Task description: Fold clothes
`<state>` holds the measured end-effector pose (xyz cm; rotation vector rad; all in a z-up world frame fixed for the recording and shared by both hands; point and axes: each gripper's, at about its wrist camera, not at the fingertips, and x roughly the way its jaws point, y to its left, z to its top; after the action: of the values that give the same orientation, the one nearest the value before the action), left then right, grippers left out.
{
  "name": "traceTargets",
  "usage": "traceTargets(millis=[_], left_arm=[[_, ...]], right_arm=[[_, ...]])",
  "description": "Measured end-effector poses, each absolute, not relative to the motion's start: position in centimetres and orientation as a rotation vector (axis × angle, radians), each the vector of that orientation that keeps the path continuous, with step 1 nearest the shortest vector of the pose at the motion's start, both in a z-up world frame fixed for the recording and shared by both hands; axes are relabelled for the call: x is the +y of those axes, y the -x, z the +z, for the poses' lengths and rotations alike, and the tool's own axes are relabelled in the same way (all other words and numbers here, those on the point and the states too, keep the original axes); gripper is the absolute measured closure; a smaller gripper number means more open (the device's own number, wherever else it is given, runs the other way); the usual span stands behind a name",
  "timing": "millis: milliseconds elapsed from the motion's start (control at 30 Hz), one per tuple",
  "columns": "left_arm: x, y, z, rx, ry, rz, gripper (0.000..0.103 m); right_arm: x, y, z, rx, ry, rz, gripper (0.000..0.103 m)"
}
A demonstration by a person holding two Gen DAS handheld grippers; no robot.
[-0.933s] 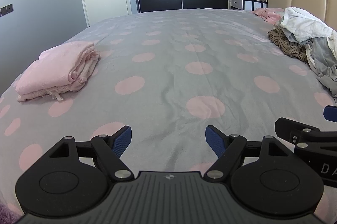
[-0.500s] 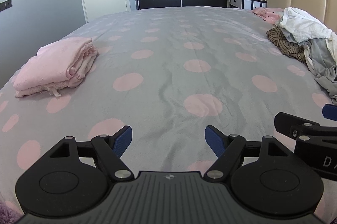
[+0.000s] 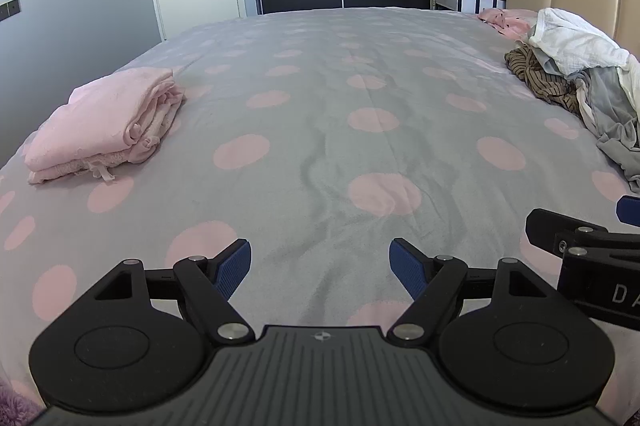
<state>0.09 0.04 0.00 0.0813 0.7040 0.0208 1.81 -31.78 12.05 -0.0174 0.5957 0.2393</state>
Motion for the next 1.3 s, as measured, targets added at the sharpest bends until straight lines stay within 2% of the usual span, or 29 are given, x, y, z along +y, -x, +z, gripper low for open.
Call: traceTargets(millis=[1300], left_arm=[[-0.42, 0.27, -0.01, 0.722, -0.098, 0.016, 0.027]], right_arm=[[-31.85, -1.88, 11.75, 0.604, 0.033, 0.258, 0.008]])
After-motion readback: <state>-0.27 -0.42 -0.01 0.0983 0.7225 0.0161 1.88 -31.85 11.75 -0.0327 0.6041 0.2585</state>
